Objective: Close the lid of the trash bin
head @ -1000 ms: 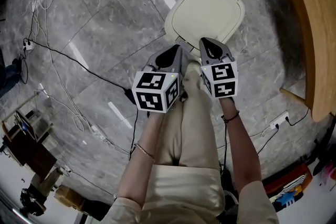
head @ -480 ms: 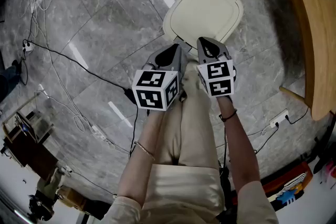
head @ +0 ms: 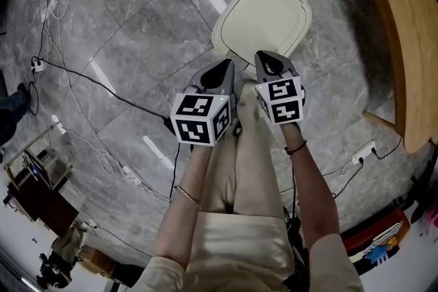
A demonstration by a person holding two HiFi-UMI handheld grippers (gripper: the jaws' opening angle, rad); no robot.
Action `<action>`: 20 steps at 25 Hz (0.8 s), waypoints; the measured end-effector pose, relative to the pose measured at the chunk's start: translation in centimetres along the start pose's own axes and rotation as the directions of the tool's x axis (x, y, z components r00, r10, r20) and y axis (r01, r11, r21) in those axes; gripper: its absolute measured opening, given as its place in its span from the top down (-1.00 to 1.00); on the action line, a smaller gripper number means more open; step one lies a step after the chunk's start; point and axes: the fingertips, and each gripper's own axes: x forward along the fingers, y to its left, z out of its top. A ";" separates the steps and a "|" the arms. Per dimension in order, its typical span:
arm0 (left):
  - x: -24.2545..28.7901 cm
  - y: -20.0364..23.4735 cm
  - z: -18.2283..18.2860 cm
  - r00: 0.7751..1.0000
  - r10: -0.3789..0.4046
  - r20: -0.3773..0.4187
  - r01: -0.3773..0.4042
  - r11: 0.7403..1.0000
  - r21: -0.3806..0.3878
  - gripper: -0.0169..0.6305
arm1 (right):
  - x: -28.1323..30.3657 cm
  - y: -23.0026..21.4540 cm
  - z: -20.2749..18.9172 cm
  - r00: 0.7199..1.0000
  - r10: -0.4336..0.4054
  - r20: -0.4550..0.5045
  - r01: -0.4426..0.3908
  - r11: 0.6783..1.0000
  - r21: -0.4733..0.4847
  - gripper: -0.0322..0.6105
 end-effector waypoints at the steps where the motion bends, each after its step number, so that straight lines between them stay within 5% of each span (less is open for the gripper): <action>1: -0.3 -0.2 0.3 1.000 -0.007 0.004 0.007 1.000 0.004 0.88 | -0.5 0.0 0.4 1.000 -0.002 0.024 0.001 1.000 0.012 0.89; 20: -9.8 -7.0 8.9 0.992 -0.104 0.077 0.090 0.982 0.169 0.88 | -14.6 1.1 10.7 0.973 0.042 0.228 -0.066 0.993 0.098 0.89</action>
